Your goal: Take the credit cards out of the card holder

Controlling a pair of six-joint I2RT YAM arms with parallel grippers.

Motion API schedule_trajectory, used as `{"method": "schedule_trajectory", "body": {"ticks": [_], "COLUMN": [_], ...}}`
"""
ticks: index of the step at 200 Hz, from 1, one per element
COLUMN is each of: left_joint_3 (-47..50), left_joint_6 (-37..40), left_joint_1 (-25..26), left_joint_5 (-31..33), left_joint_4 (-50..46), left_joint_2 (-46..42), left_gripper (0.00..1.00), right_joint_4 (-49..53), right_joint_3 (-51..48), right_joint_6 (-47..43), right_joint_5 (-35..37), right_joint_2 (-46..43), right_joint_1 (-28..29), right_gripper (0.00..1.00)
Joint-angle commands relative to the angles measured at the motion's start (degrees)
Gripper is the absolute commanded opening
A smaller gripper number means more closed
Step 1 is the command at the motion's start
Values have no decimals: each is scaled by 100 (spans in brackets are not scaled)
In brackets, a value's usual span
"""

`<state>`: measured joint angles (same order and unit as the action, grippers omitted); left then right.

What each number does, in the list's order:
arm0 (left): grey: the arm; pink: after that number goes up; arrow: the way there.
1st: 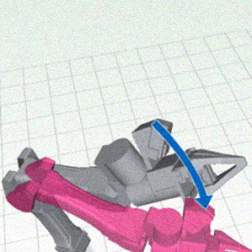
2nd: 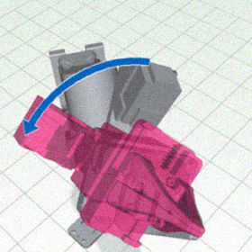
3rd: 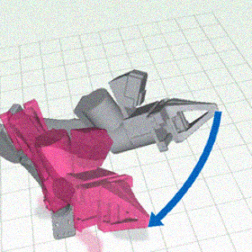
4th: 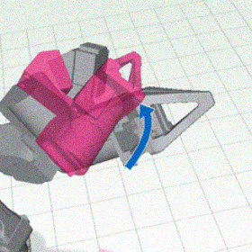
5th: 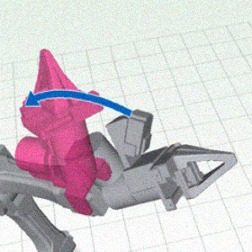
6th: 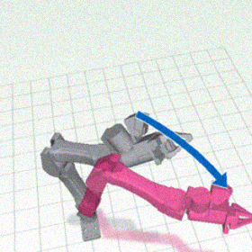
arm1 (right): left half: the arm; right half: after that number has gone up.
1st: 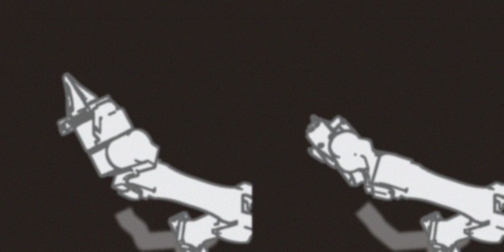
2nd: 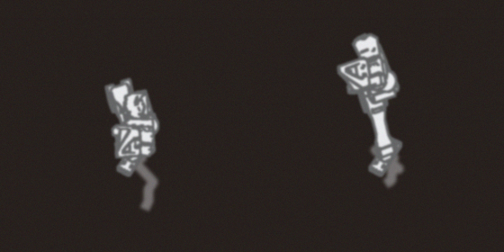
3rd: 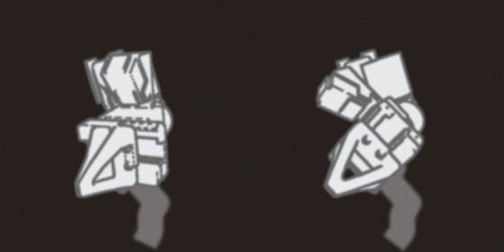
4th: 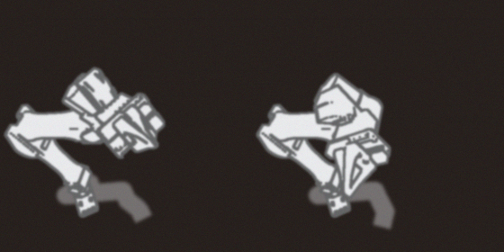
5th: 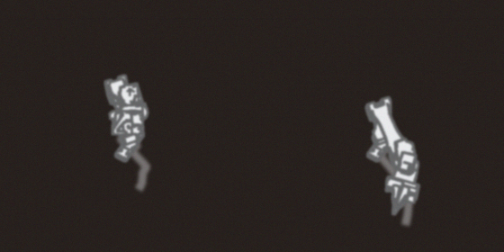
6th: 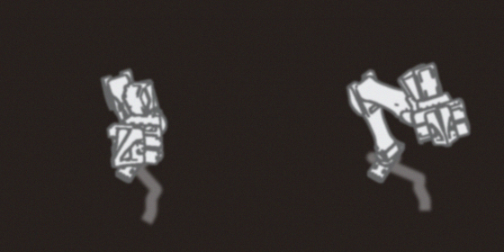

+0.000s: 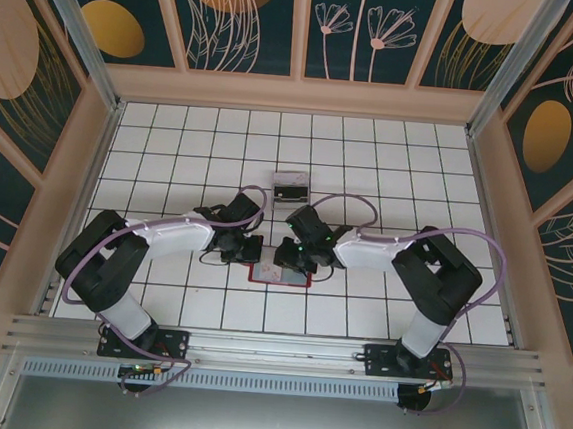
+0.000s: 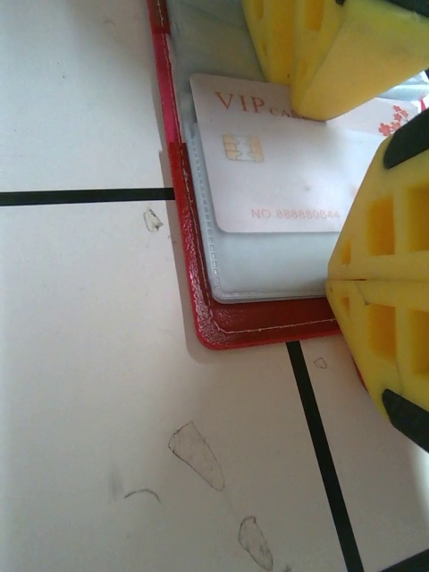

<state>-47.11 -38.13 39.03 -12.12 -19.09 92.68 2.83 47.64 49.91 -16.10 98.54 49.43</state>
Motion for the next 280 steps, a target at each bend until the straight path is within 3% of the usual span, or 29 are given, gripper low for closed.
{"method": "schedule_trajectory", "body": {"ticks": [1,101,280], "left_joint_3": [-45,-114,-98], "left_joint_6": [102,145,159], "left_joint_1": [18,20,26], "left_joint_5": [219,314,334], "left_joint_4": [-419,-559,-558], "left_joint_2": [169,162,155], "left_gripper": [3,3,3], "right_joint_4": [-624,-938,-140], "right_joint_3": [-492,-957,-1080], "right_joint_6": [200,149,-87], "right_joint_5": [-311,-502,-298], "right_joint_2": [204,-237,-1492], "right_joint_1": [-75,-345,-676], "right_gripper": [21,5,0]}}
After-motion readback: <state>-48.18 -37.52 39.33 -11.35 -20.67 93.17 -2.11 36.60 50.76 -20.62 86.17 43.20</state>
